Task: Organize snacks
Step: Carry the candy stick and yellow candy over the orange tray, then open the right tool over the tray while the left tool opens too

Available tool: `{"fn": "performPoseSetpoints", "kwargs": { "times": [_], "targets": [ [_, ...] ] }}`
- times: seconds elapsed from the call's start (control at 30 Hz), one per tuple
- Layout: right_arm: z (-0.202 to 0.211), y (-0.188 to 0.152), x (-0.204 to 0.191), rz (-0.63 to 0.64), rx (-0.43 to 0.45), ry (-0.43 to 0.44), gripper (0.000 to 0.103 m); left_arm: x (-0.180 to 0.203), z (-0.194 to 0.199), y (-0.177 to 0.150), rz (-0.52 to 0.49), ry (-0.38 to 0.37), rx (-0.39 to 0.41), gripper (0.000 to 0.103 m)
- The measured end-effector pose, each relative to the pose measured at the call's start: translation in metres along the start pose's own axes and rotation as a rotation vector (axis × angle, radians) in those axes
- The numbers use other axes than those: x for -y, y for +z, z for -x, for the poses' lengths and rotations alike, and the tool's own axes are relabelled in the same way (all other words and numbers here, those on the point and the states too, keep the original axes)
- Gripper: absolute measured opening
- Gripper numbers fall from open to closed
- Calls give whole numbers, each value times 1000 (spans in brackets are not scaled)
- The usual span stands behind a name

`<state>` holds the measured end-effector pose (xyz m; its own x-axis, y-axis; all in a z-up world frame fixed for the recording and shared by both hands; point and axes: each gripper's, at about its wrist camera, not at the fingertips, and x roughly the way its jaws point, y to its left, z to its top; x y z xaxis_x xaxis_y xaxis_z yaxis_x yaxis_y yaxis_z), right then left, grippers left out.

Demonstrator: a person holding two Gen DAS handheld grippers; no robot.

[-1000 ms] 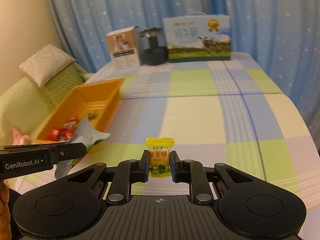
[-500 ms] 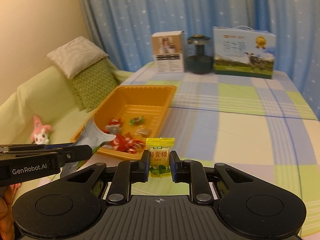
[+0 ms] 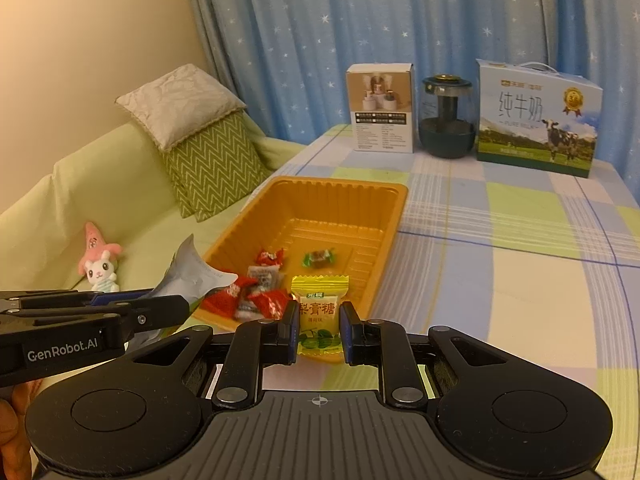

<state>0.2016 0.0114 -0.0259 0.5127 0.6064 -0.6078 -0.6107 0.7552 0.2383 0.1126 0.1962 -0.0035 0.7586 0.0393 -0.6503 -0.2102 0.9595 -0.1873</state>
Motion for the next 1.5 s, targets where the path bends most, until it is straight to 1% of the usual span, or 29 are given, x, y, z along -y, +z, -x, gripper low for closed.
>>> {"fn": "performPoseSetpoints", "kwargs": {
  "times": [0.17,0.47,0.67,0.87,1.0,1.13,1.2,1.27,1.5],
  "targets": [
    [-24,13,4,-8,-15,11,21,-7,-18,15,-14,5,0,22],
    [-76,32,14,-37,-57,21,21,-17,-68,39,-33,0,-25,22],
    [-106,37,17,-34,-87,19,21,-24,-100,45,-37,-5,-52,22],
    [-125,38,22,-31,-105,16,21,-30,-120,48,-55,8,-70,22],
    [-132,39,23,-29,-111,15,21,-34,-130,51,-61,13,-74,22],
    [-136,39,24,-31,-116,13,21,-35,-137,53,-62,3,-76,24],
    [-137,39,25,-32,-117,13,21,-36,-137,54,-60,20,-67,28],
    [-137,39,26,-32,-117,14,21,-36,-135,54,-75,26,-63,28],
    [-135,39,26,-36,-111,25,21,-40,-126,51,-74,34,-56,29]
  ]
}}
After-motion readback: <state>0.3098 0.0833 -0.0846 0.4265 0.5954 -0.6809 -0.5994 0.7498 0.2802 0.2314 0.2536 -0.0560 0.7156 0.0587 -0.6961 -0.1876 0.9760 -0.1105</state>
